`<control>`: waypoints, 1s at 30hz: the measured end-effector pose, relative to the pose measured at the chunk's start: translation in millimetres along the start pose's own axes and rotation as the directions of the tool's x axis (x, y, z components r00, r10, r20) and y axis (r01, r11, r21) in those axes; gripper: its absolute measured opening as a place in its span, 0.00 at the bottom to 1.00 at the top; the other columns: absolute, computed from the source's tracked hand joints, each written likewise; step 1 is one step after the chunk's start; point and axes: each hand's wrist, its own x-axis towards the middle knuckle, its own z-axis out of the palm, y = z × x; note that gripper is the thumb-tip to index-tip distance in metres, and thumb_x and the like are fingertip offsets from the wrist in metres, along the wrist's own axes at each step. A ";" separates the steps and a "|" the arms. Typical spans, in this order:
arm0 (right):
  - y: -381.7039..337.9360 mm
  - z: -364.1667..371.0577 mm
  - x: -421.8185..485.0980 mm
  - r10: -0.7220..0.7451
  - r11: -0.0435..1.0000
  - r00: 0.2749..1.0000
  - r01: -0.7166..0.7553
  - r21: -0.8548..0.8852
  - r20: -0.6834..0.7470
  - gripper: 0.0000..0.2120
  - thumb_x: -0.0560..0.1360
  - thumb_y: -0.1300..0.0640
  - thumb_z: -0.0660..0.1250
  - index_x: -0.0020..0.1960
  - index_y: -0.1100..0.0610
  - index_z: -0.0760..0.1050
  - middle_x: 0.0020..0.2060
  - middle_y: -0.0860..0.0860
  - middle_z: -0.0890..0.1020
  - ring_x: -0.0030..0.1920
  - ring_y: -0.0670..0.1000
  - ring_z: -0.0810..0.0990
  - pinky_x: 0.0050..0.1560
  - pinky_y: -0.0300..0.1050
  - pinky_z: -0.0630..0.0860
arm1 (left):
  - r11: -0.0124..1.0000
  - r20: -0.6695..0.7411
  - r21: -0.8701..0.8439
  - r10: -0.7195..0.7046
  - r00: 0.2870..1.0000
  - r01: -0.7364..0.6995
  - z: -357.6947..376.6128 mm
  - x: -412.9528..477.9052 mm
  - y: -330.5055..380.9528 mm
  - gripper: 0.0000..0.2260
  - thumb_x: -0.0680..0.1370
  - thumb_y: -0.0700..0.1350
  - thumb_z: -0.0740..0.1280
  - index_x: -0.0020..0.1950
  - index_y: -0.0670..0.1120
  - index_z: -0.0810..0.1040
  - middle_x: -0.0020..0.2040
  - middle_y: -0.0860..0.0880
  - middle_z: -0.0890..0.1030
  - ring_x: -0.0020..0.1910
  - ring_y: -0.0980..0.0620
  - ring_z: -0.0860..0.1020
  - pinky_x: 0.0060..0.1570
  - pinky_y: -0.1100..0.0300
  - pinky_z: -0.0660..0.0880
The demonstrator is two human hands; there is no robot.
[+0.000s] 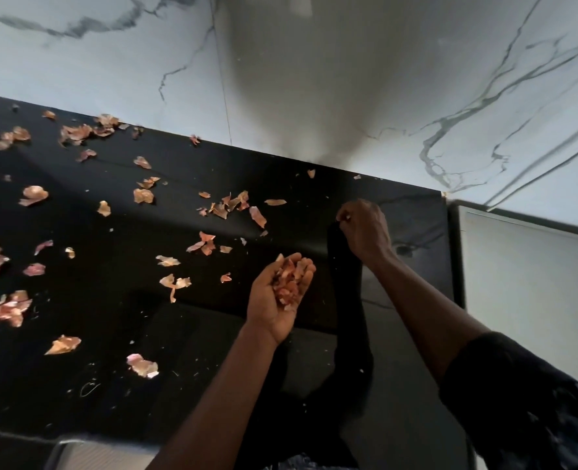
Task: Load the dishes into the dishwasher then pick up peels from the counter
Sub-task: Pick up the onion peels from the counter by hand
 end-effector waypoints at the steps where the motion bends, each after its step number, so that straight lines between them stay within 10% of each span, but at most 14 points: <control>1: 2.6 -2.4 11.3 0.026 1.000 0.999 -0.026 -0.010 -0.025 0.09 0.68 0.68 0.67 0.42 0.57 0.83 0.42 0.56 0.83 0.43 0.57 0.81 0.43 0.45 0.73 | 1.000 0.000 0.009 0.005 1.000 -0.005 -0.6 -1.5 -0.7 0.13 0.81 0.45 0.64 0.56 0.36 0.82 0.56 0.37 0.84 0.54 0.43 0.84 0.47 0.56 0.84; 11: 5.5 13.8 92.9 0.205 0.949 0.965 -0.155 -0.273 0.165 0.25 0.75 0.68 0.63 0.71 0.69 0.66 0.67 0.69 0.68 0.65 0.69 0.72 0.61 0.55 0.74 | 0.992 -0.062 0.126 0.031 0.998 -0.023 -6.0 -14.1 -6.6 0.16 0.82 0.46 0.65 0.61 0.36 0.80 0.59 0.36 0.82 0.57 0.42 0.83 0.50 0.55 0.82; 17: -22.9 24.0 108.1 -0.096 0.982 0.970 0.128 -0.138 0.224 0.16 0.73 0.64 0.65 0.59 0.57 0.80 0.55 0.60 0.78 0.55 0.63 0.79 0.53 0.49 0.75 | 0.989 -0.058 0.141 0.044 0.997 -0.035 -3.6 -8.3 -6.3 0.15 0.83 0.46 0.63 0.60 0.36 0.81 0.56 0.37 0.83 0.56 0.42 0.83 0.51 0.55 0.82; 23: -23.4 21.0 99.2 -0.315 0.918 0.886 0.375 -0.128 0.340 0.26 0.74 0.69 0.63 0.71 0.59 0.74 0.66 0.59 0.74 0.63 0.63 0.76 0.63 0.55 0.75 | 0.989 -0.048 0.140 0.047 0.998 -0.040 -6.9 -8.1 -7.2 0.14 0.83 0.46 0.63 0.58 0.36 0.81 0.55 0.37 0.83 0.55 0.43 0.84 0.50 0.56 0.82; 30: -21.9 1.2 62.5 -0.317 0.894 0.893 0.394 -0.212 0.320 0.15 0.73 0.65 0.69 0.59 0.59 0.81 0.54 0.59 0.80 0.54 0.63 0.81 0.51 0.55 0.79 | 0.993 -0.034 0.112 0.044 0.998 -0.040 -4.8 -6.4 -6.5 0.14 0.82 0.46 0.64 0.57 0.36 0.82 0.54 0.37 0.83 0.54 0.43 0.84 0.50 0.56 0.82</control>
